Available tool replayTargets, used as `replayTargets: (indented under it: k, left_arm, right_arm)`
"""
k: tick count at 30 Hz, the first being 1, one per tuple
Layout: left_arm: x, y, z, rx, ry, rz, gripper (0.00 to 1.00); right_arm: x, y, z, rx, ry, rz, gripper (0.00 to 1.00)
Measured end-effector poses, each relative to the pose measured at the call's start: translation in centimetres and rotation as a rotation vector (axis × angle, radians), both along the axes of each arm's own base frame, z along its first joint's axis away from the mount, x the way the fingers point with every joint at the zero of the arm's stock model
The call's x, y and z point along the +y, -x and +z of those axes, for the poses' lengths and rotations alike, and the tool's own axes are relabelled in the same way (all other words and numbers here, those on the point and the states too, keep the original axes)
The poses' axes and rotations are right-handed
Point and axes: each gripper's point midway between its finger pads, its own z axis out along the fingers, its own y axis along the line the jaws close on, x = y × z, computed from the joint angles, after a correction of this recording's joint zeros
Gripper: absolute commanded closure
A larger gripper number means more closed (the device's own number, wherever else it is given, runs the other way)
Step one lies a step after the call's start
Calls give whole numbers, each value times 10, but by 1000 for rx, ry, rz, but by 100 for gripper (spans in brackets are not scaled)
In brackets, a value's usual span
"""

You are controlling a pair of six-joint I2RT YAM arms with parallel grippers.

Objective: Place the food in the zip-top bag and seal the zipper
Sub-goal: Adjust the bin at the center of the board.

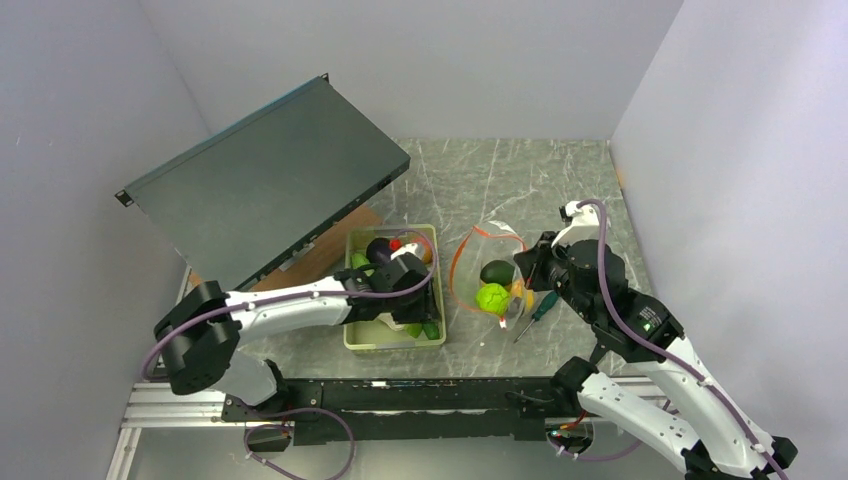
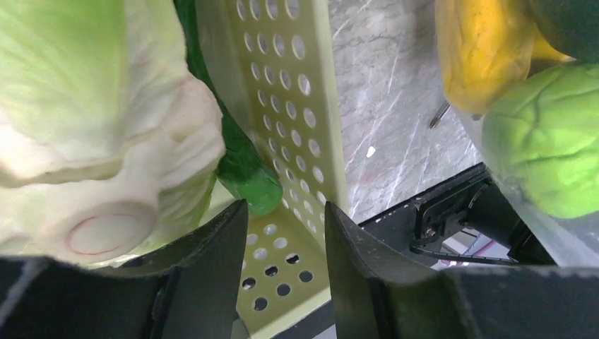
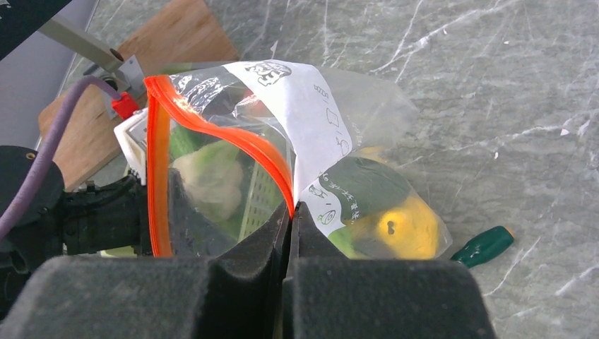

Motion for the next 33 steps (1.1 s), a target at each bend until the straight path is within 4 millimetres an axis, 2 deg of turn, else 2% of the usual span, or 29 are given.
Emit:
replayTargets:
  k: [6,9,18,24,29,33]
  left_arm:
    - [-21,2,1,69,-13,89,51]
    - [-24,1,-4,101,-24,144,52]
    - [0,7,-27,154,-97,291,54]
    - [14,7,-32,146,-140,337,60]
    - [43,7,-25,103,-187,396,61]
    - [43,4,-7,70,-138,392,62]
  right_arm:
    - [0,0,-1,2,4,1,100]
    - [0,0,0,0,4,2,100]
    - [-2,3,1,-8,-3,2,100]
    - [-3,4,3,-15,-9,3,100]
    - [-3,4,3,-16,-10,2,100]
    - [-4,4,3,-16,-10,3,100]
